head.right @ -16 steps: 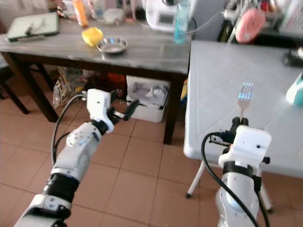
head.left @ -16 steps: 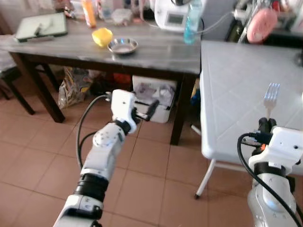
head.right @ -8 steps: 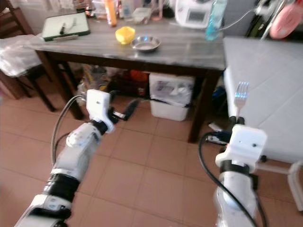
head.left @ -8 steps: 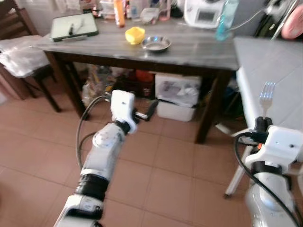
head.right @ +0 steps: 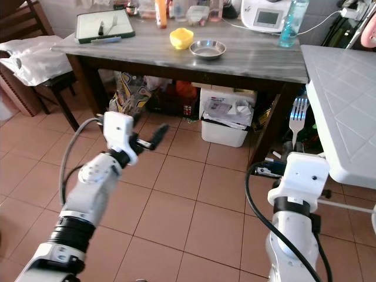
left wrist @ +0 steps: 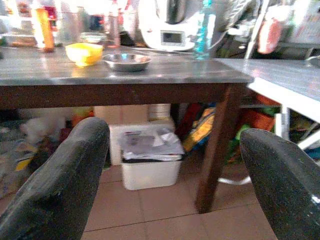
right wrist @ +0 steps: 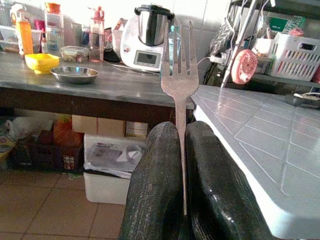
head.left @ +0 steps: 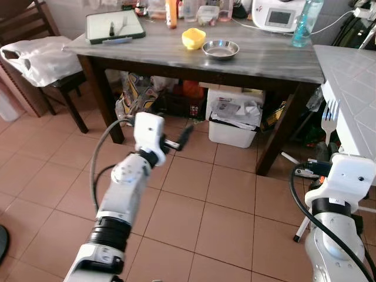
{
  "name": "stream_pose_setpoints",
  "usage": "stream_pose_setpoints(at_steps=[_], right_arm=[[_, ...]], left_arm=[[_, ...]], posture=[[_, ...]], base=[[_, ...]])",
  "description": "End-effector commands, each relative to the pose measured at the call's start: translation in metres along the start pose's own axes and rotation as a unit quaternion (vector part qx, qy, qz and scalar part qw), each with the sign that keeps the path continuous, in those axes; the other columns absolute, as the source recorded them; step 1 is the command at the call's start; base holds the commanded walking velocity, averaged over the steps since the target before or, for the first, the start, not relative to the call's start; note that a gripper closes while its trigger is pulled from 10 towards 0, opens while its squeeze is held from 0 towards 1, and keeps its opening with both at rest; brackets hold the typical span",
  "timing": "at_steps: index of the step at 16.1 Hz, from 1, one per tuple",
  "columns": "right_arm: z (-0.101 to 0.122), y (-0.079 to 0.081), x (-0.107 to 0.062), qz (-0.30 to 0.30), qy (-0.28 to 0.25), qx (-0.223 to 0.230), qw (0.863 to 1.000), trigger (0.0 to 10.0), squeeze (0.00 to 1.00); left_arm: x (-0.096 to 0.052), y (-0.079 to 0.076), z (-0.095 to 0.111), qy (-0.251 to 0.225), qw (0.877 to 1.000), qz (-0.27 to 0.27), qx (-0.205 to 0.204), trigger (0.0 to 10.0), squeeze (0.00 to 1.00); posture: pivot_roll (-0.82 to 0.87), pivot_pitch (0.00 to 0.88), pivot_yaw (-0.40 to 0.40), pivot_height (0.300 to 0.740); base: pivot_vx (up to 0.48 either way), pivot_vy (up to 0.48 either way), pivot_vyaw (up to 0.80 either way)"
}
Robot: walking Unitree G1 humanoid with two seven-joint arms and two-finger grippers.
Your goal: Setting the table
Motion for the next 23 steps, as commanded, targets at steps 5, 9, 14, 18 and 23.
stream_pose_setpoints(at_steps=[5,9,14,18,23], right_arm=[[0.001,-0.002,0.0,-0.004,-0.005,-0.003,1.0,10.0,0.0],[0.001,-0.002,0.001,-0.002,-0.005,-0.004,1.0,10.0,0.0],[0.001,0.0,0.0,0.006,-0.005,-0.007,1.0,10.0,0.0],[0.001,-0.003,-0.002,0.003,-0.002,-0.01,1.0,10.0,0.0],[0.001,-0.005,-0.002,-0.004,-0.003,-0.009,1.0,10.0,0.0]], left_arm=[[0.003,-0.002,0.003,-0.009,1.0,0.002,-0.002,10.0,0.0],[0.004,-0.001,0.006,-0.018,1.0,-0.004,-0.001,10.0,0.0],[0.002,-0.004,0.004,-0.019,1.0,-0.009,-0.005,10.0,0.0],[0.003,-0.011,0.004,-0.02,1.0,-0.018,-0.011,10.0,0.0],[0.005,-0.014,0.003,-0.02,0.999,-0.025,-0.013,10.0,0.0]], posture=[[0.01,0.088,0.02,0.74],[0.01,0.084,0.019,0.74],[0.0,0.088,0.018,0.74],[-0.01,0.094,0.019,0.74],[-0.01,0.09,0.02,0.74]], base=[[0.0,0.0,0.26],[0.153,0.0,0.0],[0.368,0.0,0.56],[0.376,0.0,0.55],[0.395,0.0,0.1]])
Point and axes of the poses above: a point about 5 cm out from each wrist's last joint towards the gripper, its own x axis pointing out of the wrist towards the gripper, its own z axis along the axis of the wrist's last joint, y = z × x, the point moved 1 cm from there along x, pointing out of the wrist towards the gripper, and after that the axes turned 11 degrees about x, right-handed, at the moved point
